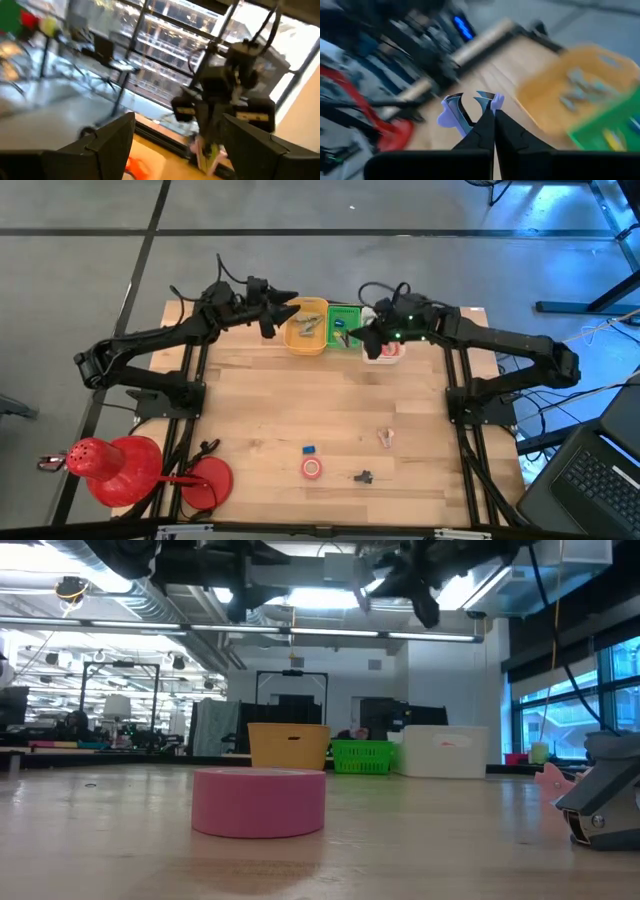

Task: Pick and place Stapler, Stapler remover, tape
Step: Put the purple staple remover into the yellow bin

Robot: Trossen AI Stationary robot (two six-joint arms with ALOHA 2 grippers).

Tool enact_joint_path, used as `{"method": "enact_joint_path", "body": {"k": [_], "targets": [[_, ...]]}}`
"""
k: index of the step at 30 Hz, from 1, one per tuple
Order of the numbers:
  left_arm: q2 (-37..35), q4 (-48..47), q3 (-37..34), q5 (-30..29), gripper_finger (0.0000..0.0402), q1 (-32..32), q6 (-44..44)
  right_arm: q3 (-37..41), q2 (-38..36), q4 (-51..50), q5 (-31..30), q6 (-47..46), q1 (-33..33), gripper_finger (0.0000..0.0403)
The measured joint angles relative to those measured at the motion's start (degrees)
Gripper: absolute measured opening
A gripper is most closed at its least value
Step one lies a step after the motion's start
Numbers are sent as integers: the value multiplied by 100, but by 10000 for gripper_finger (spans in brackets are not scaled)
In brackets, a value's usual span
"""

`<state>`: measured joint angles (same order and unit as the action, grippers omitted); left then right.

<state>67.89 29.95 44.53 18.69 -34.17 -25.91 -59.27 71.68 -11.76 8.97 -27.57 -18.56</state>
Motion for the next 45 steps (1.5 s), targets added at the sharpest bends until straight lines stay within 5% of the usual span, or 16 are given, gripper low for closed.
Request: {"method": "enact_joint_path", "body": {"k": [4,13,23,36,45], "targets": [[205,101,-2,612,281,59,-709,0,0,845,204,97,-36,0],[1035,1221,192,844,281,599,-1149,0,0,1070,223,100,-36,0],[1714,1232,929,987,281,974,-965,0,0,1068,170,252,-36,0],[1730,1048,964,980,279,1017,-744,0,-4,1163,-39,406,-47,0],[1730,1051,964,978,195,1019,-556,0,-7,1172,-40,406,-84,0]]}}
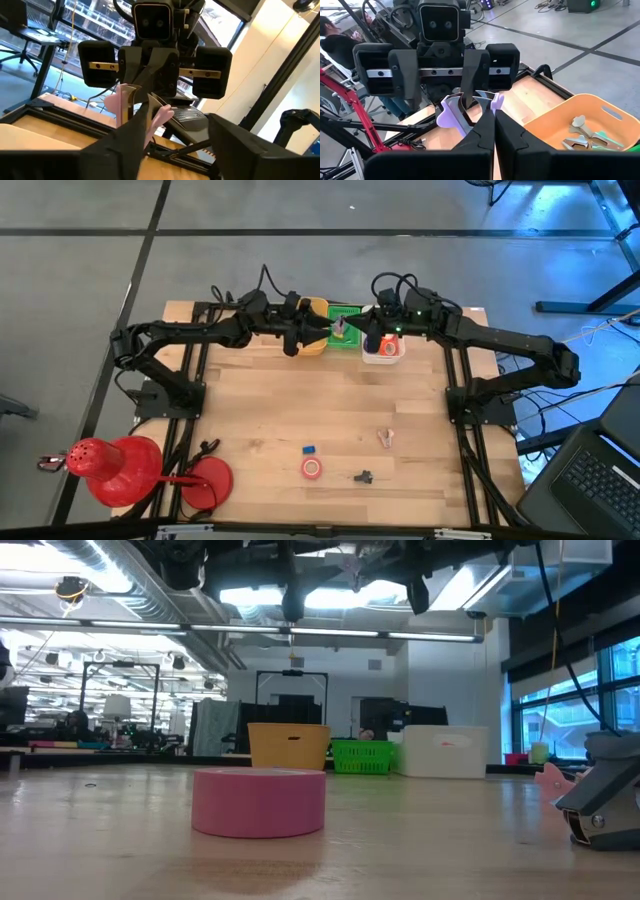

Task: Pick and place Stapler, Stapler remover, tape
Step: Put the purple staple remover into the yellow bin

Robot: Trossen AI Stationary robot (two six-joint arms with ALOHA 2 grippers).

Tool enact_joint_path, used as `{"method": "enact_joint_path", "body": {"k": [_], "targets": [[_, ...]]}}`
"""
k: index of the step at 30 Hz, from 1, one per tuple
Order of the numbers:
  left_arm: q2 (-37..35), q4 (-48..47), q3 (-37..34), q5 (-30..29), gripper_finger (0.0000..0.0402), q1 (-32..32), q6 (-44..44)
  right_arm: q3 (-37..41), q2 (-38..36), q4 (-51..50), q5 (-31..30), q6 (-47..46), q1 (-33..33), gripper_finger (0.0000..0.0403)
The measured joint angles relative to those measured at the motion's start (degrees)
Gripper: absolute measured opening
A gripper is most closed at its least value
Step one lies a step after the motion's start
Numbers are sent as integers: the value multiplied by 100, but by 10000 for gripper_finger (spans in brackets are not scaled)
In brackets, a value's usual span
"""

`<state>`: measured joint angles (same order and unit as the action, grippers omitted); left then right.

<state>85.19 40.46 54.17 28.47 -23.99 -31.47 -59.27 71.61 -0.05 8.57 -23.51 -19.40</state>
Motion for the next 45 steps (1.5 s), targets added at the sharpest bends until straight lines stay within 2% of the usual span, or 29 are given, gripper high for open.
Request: {"method": "enact_joint_path", "body": {"k": [9,10,26,29,35,39,42,45], "targets": [[4,-39,0,-41,21,-4,379,0,-4,10,35,0,4,0],[4,-48,0,-33,12,-4,398,0,-4,7,39,0,4,0],[4,-76,0,-2,3,0,479,0,-4,33,43,111,2,8],[4,-82,0,74,2,-7,477,0,-15,53,8,155,0,45],[4,-84,0,89,2,-51,475,0,-165,-50,167,445,-35,171],[3,-104,0,186,2,-159,477,0,-516,-798,149,733,-173,250],[-81,-457,0,241,2,-386,599,0,-942,-1851,-472,766,-350,288],[-238,-1588,0,-78,2,-710,1075,0,-1392,-2980,-1262,764,-488,306]]}}
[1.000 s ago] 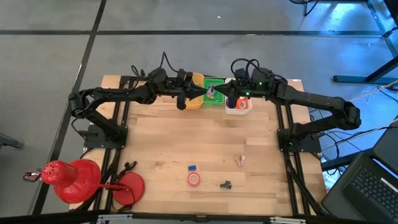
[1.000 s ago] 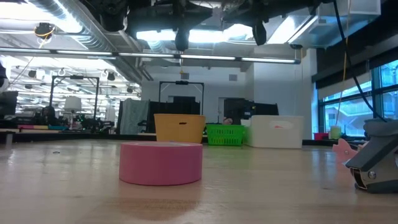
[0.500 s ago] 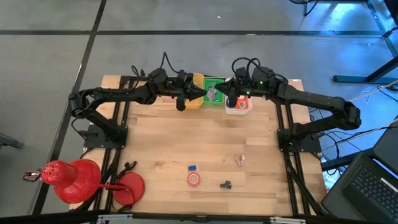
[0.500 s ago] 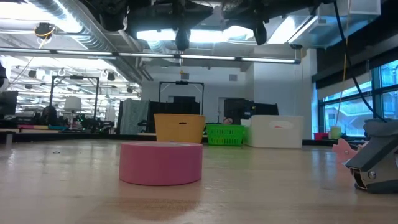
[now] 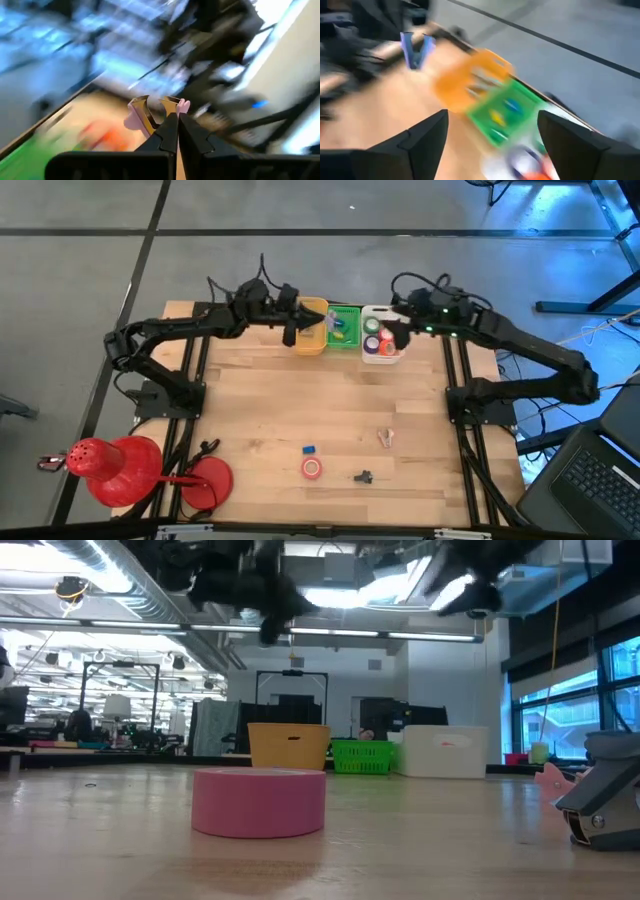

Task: Pick and place Stapler, Stapler remover, tape
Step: Put the purple staple remover into the yellow bin

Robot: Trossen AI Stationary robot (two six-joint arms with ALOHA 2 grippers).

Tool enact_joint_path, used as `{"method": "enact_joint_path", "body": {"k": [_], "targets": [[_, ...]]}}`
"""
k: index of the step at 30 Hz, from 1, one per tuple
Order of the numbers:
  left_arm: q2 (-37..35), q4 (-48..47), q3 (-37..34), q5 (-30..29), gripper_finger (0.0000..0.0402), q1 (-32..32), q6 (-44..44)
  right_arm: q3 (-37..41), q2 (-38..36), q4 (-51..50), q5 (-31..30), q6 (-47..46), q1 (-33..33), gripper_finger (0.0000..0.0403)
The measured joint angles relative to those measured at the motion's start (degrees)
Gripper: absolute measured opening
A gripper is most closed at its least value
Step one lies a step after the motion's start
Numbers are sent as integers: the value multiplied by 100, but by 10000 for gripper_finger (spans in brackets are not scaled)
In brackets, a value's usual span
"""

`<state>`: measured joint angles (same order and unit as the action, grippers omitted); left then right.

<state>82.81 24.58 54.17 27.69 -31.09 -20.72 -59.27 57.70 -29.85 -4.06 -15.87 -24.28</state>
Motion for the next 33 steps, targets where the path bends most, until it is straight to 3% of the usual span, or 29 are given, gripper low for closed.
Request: {"method": "enact_joint_path", "body": {"k": [5,10,21,29,33], "targets": [[111,-2864,527,-1047,2,-476,1296,0,-519,-1048,-744,-204,-87,311],[757,-4442,1200,-1835,2,-771,2149,0,-598,-1073,-883,-235,-85,311],[2427,-5746,2260,-2022,2,-508,2994,0,-380,-1165,-859,-340,-84,312],[2719,-5953,2341,-2357,7,-152,3423,0,-265,-1224,-837,-342,-84,312],[2654,-5919,2341,-2356,43,-119,3636,0,-265,-1224,-837,-342,-84,312]]}}
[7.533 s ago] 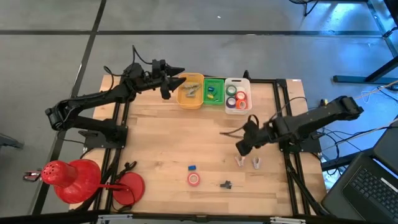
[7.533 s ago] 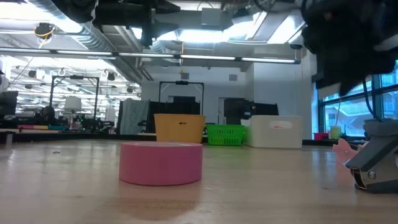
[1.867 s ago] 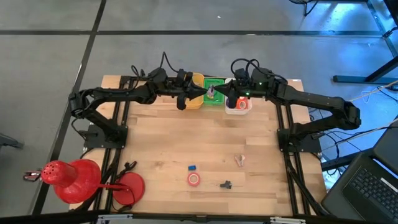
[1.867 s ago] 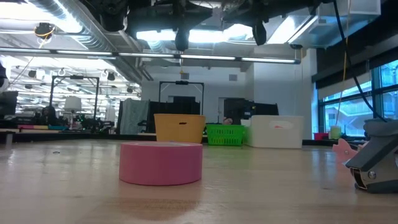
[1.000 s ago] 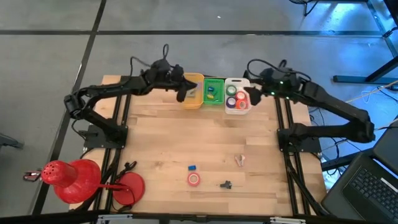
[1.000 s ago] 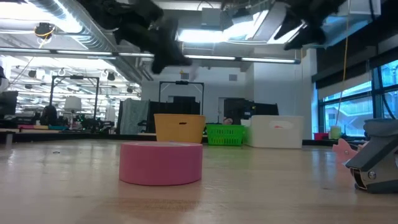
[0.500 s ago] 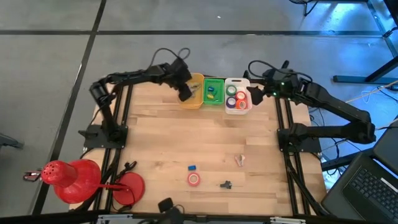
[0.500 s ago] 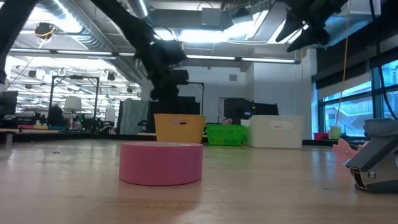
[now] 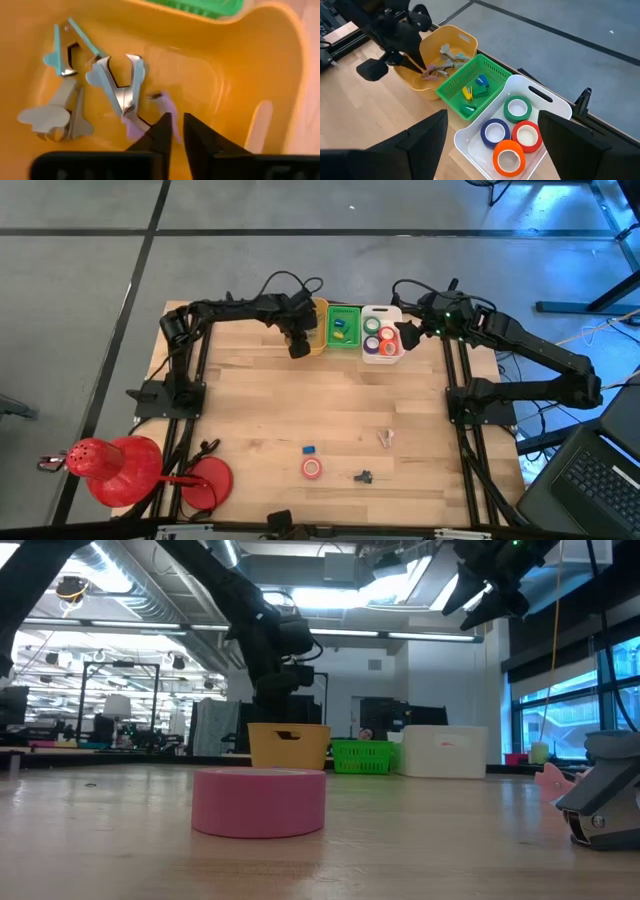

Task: Pick and place Stapler, Stapler remover, tape
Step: Put the purple staple remover into the yellow bin, then put the blue stapler into the green bin

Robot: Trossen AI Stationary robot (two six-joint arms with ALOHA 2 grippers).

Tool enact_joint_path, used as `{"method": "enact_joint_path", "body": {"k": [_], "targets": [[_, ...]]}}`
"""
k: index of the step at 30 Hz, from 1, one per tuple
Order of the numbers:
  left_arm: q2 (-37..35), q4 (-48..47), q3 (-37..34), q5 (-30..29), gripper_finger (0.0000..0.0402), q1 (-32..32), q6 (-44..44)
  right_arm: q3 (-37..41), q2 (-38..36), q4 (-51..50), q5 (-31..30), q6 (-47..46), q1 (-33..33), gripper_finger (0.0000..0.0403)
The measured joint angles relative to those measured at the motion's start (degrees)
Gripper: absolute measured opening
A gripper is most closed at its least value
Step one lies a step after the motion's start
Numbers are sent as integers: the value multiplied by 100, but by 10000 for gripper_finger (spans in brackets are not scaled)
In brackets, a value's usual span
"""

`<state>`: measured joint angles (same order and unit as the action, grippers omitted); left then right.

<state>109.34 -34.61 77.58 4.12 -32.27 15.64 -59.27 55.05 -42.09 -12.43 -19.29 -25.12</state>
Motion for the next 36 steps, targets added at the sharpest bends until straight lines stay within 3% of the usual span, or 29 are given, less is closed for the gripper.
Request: {"method": "enact_joint_path", "body": {"k": [6,11,17,23,27,31,36], "targets": [[-337,-246,154,108,140,-11,-367,0,0,-66,2,-66,0,312],[-1233,-520,135,1392,197,-135,-1214,0,-4,-699,549,-616,0,312],[-3064,1151,-1163,2200,213,11,-2388,185,-80,-1110,1411,-1329,638,312],[-5106,3054,-3212,2130,210,506,-4298,660,-116,163,1668,-2421,2063,312],[-6212,4253,-4282,1924,213,967,-5560,833,64,1508,1341,-2666,2829,312],[-6963,4263,-4895,1405,214,1526,-5932,855,447,2099,1174,-2457,3275,312],[-7254,3698,-5283,828,211,2145,-5499,861,1139,2112,1238,-2074,3469,312]]}}
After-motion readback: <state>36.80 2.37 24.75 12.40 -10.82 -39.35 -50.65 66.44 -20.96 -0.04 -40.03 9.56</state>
